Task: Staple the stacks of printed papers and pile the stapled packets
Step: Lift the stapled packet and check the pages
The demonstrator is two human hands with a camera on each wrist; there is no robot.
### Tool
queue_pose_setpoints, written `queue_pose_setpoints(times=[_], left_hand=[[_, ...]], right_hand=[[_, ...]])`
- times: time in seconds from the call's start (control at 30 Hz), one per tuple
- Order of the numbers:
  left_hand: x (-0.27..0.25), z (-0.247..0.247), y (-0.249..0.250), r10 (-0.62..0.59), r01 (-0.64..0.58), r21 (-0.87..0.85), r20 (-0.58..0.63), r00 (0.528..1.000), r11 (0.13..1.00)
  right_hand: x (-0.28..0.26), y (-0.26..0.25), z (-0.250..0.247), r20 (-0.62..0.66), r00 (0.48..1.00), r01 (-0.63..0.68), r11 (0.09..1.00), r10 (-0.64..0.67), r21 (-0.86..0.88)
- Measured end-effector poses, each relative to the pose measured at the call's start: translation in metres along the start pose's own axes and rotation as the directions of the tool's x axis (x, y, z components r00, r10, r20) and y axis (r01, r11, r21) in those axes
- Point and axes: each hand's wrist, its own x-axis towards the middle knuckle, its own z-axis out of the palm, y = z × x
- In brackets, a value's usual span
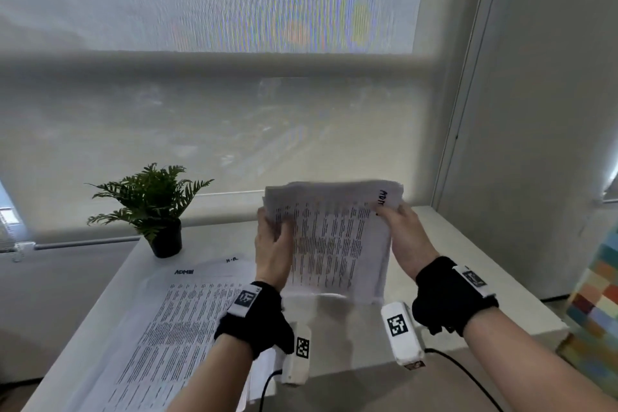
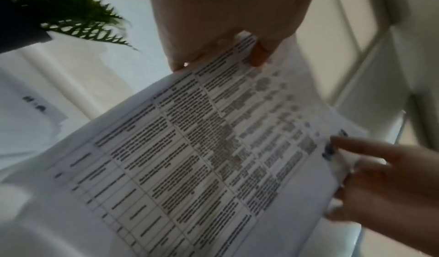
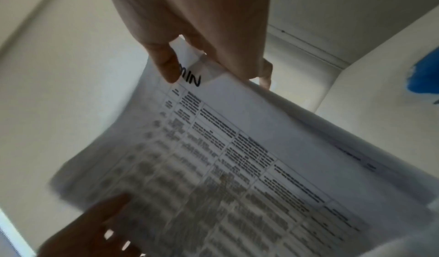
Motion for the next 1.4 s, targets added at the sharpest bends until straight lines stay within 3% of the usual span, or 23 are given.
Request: queue_pose_setpoints(times=[0.2, 0.3, 0.37, 0.43, 0.5, 0.57, 0.63, 0.73, 0.87, 1.0, 1.13, 1.27, 1.4], left_hand=[[-0.009, 0.012, 0.005, 0.149, -0.137, 0.146, -0.076, 0.986, 0.980], [-0.016, 0.013, 0.002, 0.104, -0.093, 0.190, -0.050, 0.993, 0.977], [-0.013, 0.011, 0.001, 0.021, -0.008, 0.197, -0.062, 0.998, 0.980], [-0.007, 0.009, 0.002, -0.045, 0.057, 0.161, -0.077, 0.996, 0.985], [-0.001, 0.007, 0.000, -0.078, 0.086, 0.115, -0.072, 0.994, 0.990], [0.004, 0.006, -0.006, -0.101, 0.104, 0.082, -0.041, 0.994, 0.991], [0.005, 0.004, -0.009, -0.148, 0.148, 0.036, -0.010, 0.989, 0.988], [0.006, 0.006, -0.017, -0.201, 0.201, -0.024, 0.024, 0.979, 0.979], [0.002, 0.010, -0.014, -0.083, 0.085, 0.019, -0.088, 0.993, 0.996], [-0.012, 0.011, -0.023, -0.050, 0.053, 0.040, -0.069, 0.996, 0.998], [-0.013, 0.012, -0.033, -0.106, 0.107, 0.013, -0.066, 0.992, 0.994], [-0.015, 0.008, -0.035, -0.151, 0.151, 0.003, -0.011, 0.988, 0.988], [-0.008, 0.004, -0.020, -0.133, 0.133, -0.020, 0.015, 0.991, 0.991]], right_hand=[[-0.004, 0.007, 0.012, -0.014, 0.993, 0.115, 0.993, -0.115, 0.017], [0.004, 0.018, 0.013, -0.084, 0.985, 0.132, 0.971, -0.151, -0.197], [0.010, 0.016, 0.013, -0.090, 0.946, 0.247, 0.874, -0.310, -0.419], [0.015, 0.005, 0.015, -0.013, 0.868, 0.398, 0.712, -0.496, -0.579], [0.020, -0.003, 0.020, 0.143, 0.834, 0.464, 0.539, -0.533, -0.703], [0.025, -0.005, 0.022, 0.227, 0.844, 0.467, 0.456, -0.487, -0.757], [0.030, -0.003, 0.021, 0.211, 0.854, 0.454, 0.482, -0.476, -0.749], [0.033, -0.002, 0.018, 0.102, 0.872, 0.421, 0.627, -0.479, -0.655], [0.028, 0.000, 0.017, 0.031, 0.896, 0.407, 0.791, -0.443, -0.456], [0.023, 0.017, 0.011, -0.009, 0.981, 0.189, 0.957, -0.196, -0.221], [0.032, 0.021, 0.013, -0.076, 0.991, 0.100, 0.981, -0.114, -0.164], [0.032, 0.025, 0.011, -0.049, 0.998, 0.027, 0.988, -0.035, -0.153], [0.032, 0.023, 0.006, -0.045, 0.997, 0.060, 0.992, -0.066, -0.115]])
